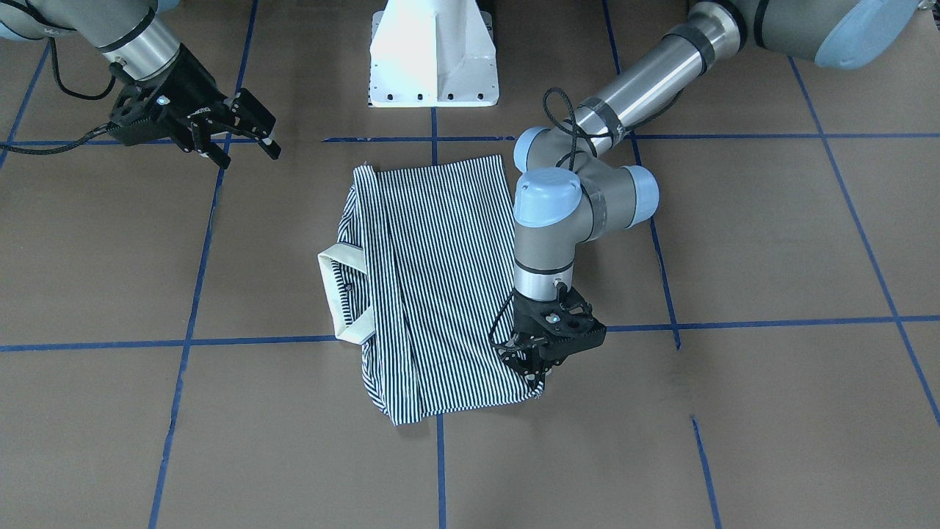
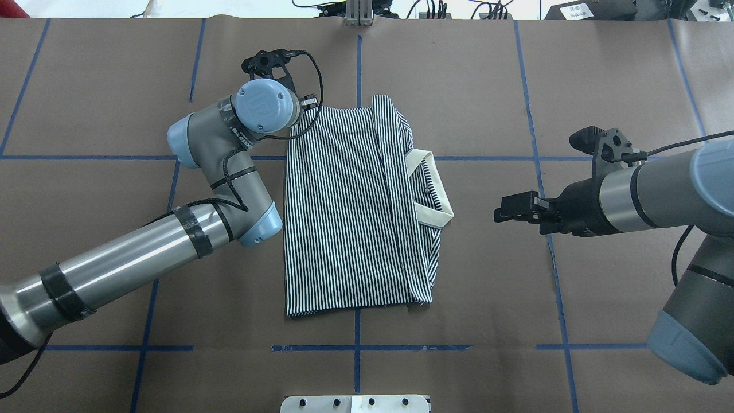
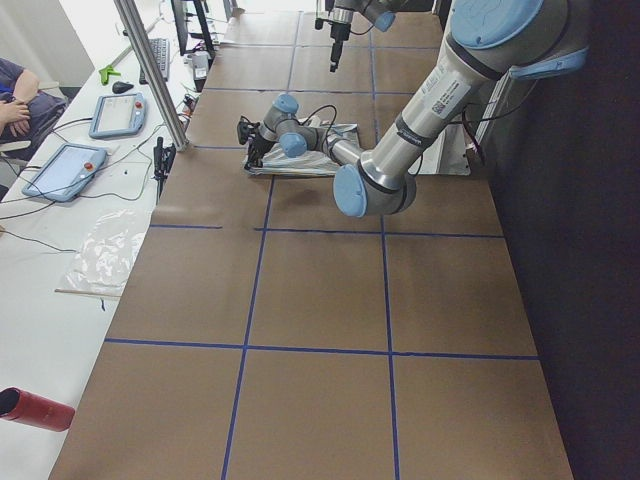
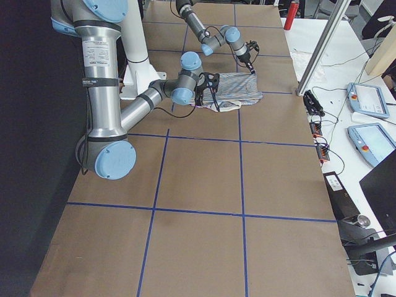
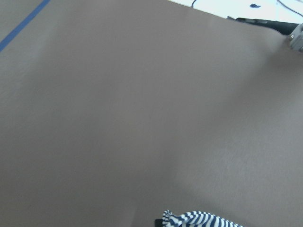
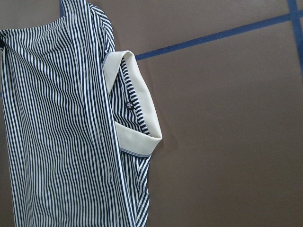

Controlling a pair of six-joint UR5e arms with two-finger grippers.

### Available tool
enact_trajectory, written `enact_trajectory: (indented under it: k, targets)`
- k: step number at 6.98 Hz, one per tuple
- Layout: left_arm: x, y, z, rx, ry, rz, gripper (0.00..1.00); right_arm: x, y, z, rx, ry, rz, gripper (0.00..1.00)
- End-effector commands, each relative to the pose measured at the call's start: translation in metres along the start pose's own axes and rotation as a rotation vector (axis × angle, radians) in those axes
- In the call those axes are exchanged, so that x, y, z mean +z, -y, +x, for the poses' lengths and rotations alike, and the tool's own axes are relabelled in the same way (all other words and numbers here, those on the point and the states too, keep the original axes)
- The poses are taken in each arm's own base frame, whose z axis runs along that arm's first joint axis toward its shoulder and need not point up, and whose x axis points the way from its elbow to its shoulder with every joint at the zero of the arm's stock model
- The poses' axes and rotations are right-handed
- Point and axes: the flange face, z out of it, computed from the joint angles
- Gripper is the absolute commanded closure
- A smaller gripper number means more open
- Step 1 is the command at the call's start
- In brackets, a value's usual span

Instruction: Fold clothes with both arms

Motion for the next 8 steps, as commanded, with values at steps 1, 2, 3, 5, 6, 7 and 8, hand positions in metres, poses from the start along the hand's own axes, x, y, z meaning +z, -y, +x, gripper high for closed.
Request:
enact_trajectory:
  k: [1, 2, 3, 5, 6, 7, 8]
  targets:
    - [0.006, 0.007, 0.020, 0.051, -0.043, 0.039, 1.00, 0.001, 0.003, -0.001, -0.001, 0.002, 0.007, 0.00]
    - [0.007, 0.010, 0.033, 0.048, -0.072, 0.047, 1.00, 0.002, 0.004, -0.002, -0.002, 0.001, 0.010, 0.00]
    - [0.013, 0.008, 0.029, 0.047, -0.079, 0.051, 0.98, 0.003, 0.004, -0.001, -0.001, -0.002, 0.011, 0.00]
    - [0.013, 0.017, 0.027, 0.085, -0.077, 0.065, 0.00, 0.004, 0.006, 0.000, -0.002, -0.005, 0.023, 0.00]
    - [0.009, 0.050, 0.018, 0.078, -0.073, 0.088, 0.00, 0.004, 0.007, -0.003, -0.003, -0.007, 0.032, 0.00]
    - [0.002, 0.091, 0.005, 0.096, -0.079, 0.089, 0.00, 0.011, 0.012, -0.008, -0.002, -0.010, 0.036, 0.00]
    - [-0.010, 0.110, -0.006, 0.090, -0.107, 0.012, 0.00, 0.025, 0.019, -0.013, 0.000, -0.018, 0.035, 0.00]
